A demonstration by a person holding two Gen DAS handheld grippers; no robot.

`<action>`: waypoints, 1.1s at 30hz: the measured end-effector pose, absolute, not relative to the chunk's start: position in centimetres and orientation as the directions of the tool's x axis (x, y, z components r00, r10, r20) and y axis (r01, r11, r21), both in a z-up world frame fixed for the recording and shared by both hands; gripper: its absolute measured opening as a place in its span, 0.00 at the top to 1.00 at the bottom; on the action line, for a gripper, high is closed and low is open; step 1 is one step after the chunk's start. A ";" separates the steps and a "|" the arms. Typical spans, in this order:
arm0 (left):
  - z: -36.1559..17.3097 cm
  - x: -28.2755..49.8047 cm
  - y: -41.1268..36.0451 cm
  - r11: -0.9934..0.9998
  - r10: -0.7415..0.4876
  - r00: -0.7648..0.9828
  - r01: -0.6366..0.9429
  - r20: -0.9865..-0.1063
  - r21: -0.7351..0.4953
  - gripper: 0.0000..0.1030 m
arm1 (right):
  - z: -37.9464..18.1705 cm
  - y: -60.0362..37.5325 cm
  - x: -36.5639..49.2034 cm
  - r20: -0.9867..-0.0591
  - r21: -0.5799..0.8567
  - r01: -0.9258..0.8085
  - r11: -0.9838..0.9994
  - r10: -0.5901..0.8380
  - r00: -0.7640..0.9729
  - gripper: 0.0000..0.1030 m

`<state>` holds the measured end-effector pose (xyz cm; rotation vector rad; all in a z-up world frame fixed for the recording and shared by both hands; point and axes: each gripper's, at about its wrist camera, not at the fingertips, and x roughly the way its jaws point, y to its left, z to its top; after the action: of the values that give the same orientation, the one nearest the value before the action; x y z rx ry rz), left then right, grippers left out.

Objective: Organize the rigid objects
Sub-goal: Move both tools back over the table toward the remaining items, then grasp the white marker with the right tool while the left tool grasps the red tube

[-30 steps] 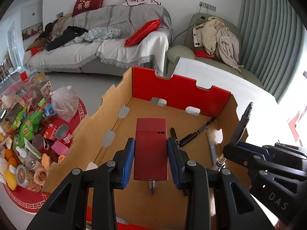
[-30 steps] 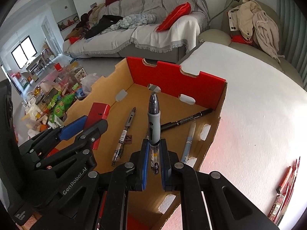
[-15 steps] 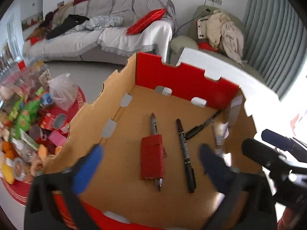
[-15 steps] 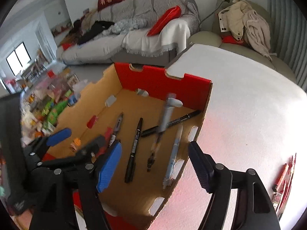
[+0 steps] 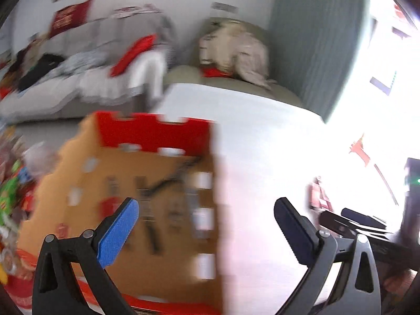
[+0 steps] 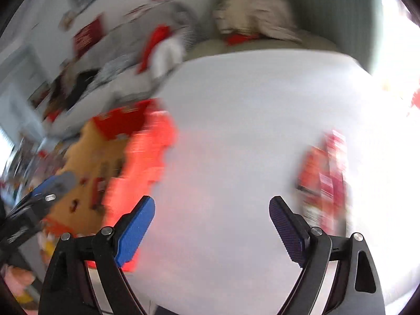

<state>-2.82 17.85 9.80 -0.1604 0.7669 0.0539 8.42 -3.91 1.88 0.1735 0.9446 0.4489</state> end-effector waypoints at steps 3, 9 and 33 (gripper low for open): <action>9.0 -1.2 11.9 0.996 -0.067 0.693 0.008 -0.717 -0.085 0.00 | -0.1 -10.1 8.5 -0.768 0.346 -0.137 0.928 0.364 0.527 0.13; 4.4 4.5 1.3 0.984 -0.068 0.599 0.171 -0.798 0.044 0.00 | -4.4 -18.2 8.5 -0.832 0.296 0.033 0.954 0.241 0.500 0.13; -3.3 16.4 -1.2 0.964 0.201 0.497 0.054 -0.844 0.262 0.00 | -6.8 -22.5 8.5 -0.828 0.338 -0.020 0.941 0.308 0.469 0.03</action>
<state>16.42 -1.16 -3.30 0.2689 1.0508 0.0903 8.48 -22.51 -6.75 0.2996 1.0677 0.2046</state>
